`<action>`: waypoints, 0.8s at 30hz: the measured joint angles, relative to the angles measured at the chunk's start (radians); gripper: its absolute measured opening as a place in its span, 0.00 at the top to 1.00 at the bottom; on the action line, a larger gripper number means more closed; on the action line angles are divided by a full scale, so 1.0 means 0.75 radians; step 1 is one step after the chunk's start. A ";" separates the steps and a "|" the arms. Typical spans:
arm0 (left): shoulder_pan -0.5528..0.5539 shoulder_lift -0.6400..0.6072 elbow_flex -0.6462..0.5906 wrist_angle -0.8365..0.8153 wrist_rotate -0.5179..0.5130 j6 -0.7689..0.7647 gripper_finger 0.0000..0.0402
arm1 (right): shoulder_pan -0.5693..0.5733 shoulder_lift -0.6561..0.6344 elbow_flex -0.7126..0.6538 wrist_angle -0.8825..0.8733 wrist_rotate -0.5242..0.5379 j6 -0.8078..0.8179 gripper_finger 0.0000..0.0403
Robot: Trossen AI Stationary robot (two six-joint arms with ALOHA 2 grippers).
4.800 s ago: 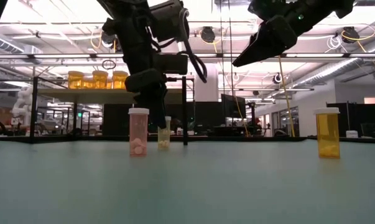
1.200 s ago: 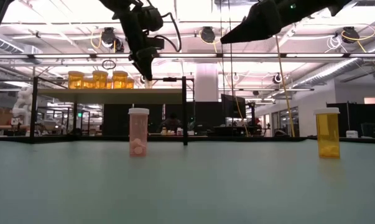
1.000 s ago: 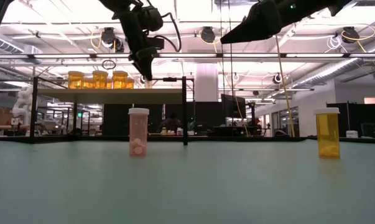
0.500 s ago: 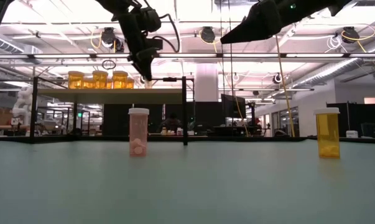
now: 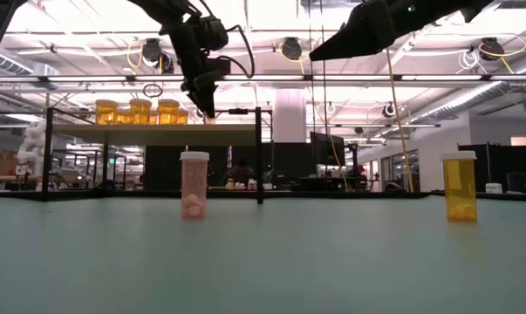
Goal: Pick and place medicine bottles onto shelf by color
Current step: Put the small yellow pill bottle on the shelf aligned with the other big orange pill bottle, then put the small blue pill bottle on the shelf aligned with the other small yellow pill bottle
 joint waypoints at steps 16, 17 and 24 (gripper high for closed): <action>-0.004 -0.007 0.001 0.004 -0.117 -0.004 0.27 | 0.001 0.000 0.000 0.000 0.000 -0.004 0.03; -0.006 -0.014 0.001 0.004 -0.144 -0.004 0.26 | 0.001 0.000 0.000 0.000 0.001 -0.004 0.03; -0.071 -0.115 0.001 0.061 -0.218 -0.022 0.26 | 0.001 0.000 0.000 0.000 0.001 -0.004 0.03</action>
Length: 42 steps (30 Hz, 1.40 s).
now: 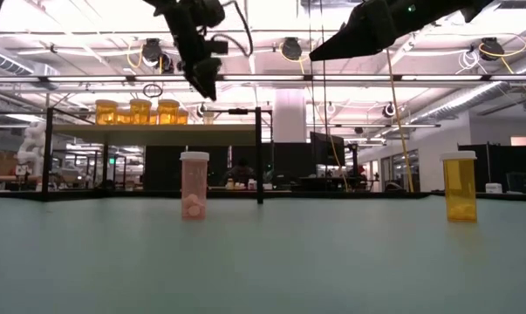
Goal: Pick and place medicine bottles onto shelf by color
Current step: Put the small blue pill bottle on the shelf aligned with the other small yellow pill bottle
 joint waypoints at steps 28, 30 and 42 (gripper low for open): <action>-0.844 -0.169 -0.471 0.183 -0.164 -0.390 0.31 | 0.023 0.000 0.000 -0.107 0.001 0.114 0.03; -0.881 -0.190 -0.525 0.199 -0.177 -0.398 0.31 | 0.031 0.000 0.000 -0.107 0.001 0.140 0.03; -1.006 -0.305 -0.544 0.360 -0.216 -0.438 0.31 | 0.126 0.000 0.000 -0.312 0.001 0.617 0.03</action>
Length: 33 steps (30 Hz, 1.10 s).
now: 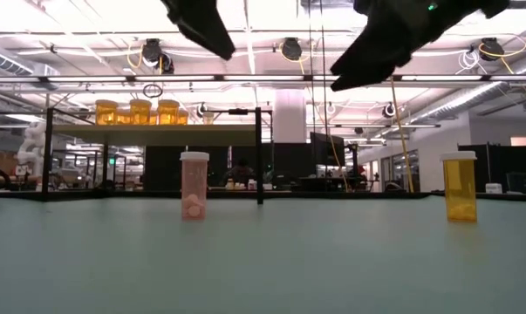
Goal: Pick and place medicine bottles onto shelf by color
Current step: Put the small blue pill bottle on the shelf aligned with the other small yellow pill bottle
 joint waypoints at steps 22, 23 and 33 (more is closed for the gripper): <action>-0.330 0.010 -0.026 0.278 -0.060 -0.045 0.31 | 0.828 -0.119 0.175 -0.549 0.180 0.741 0.03; -0.331 0.010 -0.041 0.310 -0.059 -0.052 0.31 | 0.858 -0.119 0.175 -0.562 0.185 0.780 0.03; -0.356 0.010 -0.092 0.410 -0.055 -0.181 0.31 | 1.154 -0.120 0.160 -0.592 0.373 0.999 0.03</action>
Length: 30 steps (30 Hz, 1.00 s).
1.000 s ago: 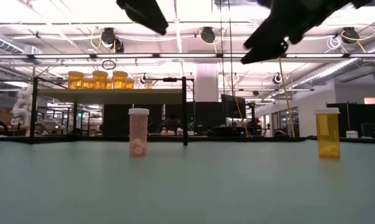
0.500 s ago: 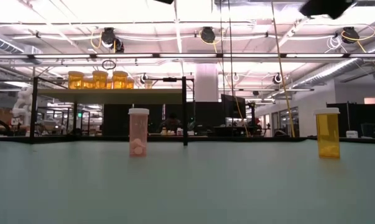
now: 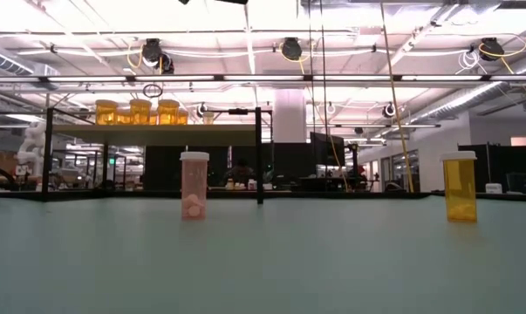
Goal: Pick and place medicine bottles onto shelf by color
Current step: Put the small blue pill bottle on the shelf aligned with the other small yellow pill bottle
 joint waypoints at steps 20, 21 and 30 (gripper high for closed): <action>-0.041 0.000 -0.001 0.141 0.003 0.036 0.31 | 0.149 0.025 -0.584 0.649 0.117 0.038 0.03; -0.038 0.000 -0.001 0.141 0.003 0.034 0.31 | 0.149 0.038 -0.620 0.704 0.115 0.036 0.03; 0.006 0.000 -0.001 0.137 0.003 0.043 0.31 | 0.150 0.288 -0.697 1.084 0.044 -0.070 0.06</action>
